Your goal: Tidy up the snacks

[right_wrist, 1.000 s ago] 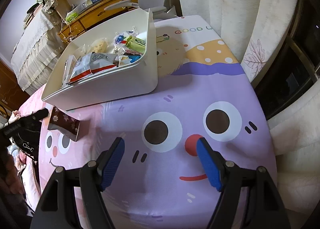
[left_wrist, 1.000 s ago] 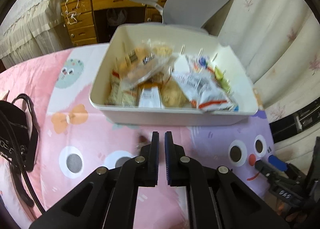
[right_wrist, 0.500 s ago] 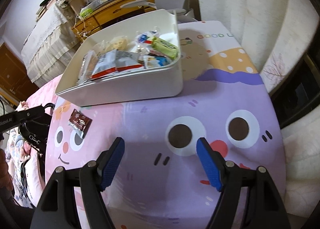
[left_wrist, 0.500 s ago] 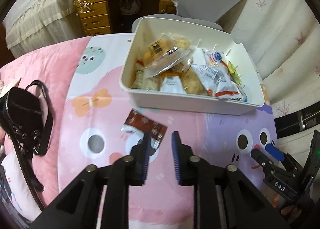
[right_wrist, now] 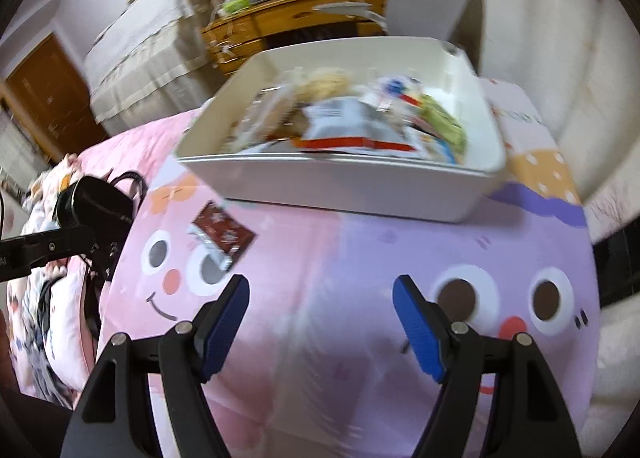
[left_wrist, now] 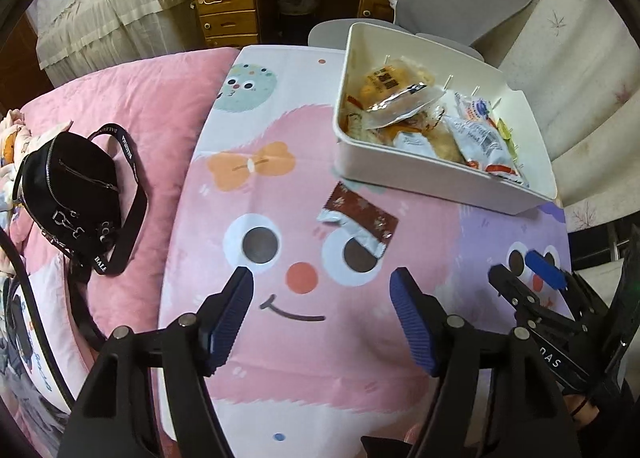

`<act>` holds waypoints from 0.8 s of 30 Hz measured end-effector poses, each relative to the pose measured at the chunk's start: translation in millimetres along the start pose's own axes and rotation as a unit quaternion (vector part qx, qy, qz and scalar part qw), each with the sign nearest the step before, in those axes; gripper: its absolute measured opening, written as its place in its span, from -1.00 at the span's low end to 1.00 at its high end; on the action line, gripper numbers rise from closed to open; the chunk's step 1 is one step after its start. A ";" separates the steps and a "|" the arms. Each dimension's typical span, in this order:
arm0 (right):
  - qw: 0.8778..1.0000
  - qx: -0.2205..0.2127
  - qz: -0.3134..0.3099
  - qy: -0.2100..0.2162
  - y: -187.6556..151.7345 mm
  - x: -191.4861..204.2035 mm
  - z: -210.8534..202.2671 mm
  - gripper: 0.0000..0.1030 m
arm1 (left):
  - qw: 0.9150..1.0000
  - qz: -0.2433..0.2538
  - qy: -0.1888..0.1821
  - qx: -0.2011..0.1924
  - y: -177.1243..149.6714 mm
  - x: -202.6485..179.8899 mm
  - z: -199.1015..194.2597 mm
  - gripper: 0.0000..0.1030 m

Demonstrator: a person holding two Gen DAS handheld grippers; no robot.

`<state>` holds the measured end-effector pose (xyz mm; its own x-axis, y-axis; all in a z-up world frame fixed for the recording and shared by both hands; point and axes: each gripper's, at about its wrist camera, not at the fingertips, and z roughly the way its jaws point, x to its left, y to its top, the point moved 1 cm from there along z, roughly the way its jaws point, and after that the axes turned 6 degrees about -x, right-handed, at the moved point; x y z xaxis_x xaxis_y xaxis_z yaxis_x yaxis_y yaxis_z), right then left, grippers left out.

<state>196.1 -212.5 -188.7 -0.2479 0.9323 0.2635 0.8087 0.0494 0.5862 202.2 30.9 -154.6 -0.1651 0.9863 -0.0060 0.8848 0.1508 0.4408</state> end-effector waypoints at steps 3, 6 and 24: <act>1.000 -0.006 0.000 0.016 2.9 21.3 8.8 0.44 | 1.000 0.011 -0.011 0.005 1.9 11.6 1.2 0.38; 1.000 -0.019 -0.002 0.021 4.6 42.2 21.4 0.44 | 0.999 0.033 -0.014 0.007 4.4 20.9 2.3 0.46; 0.990 -0.001 -0.135 -0.050 -1.8 128.0 142.5 0.42 | 0.995 0.088 -0.030 0.024 19.3 95.6 20.8 0.47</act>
<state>239.0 -42.2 -265.2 -0.4005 0.9161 0.0200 0.7189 0.3006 0.6267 212.6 129.5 -165.3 0.0188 0.9997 0.0132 0.9180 -0.0225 0.3959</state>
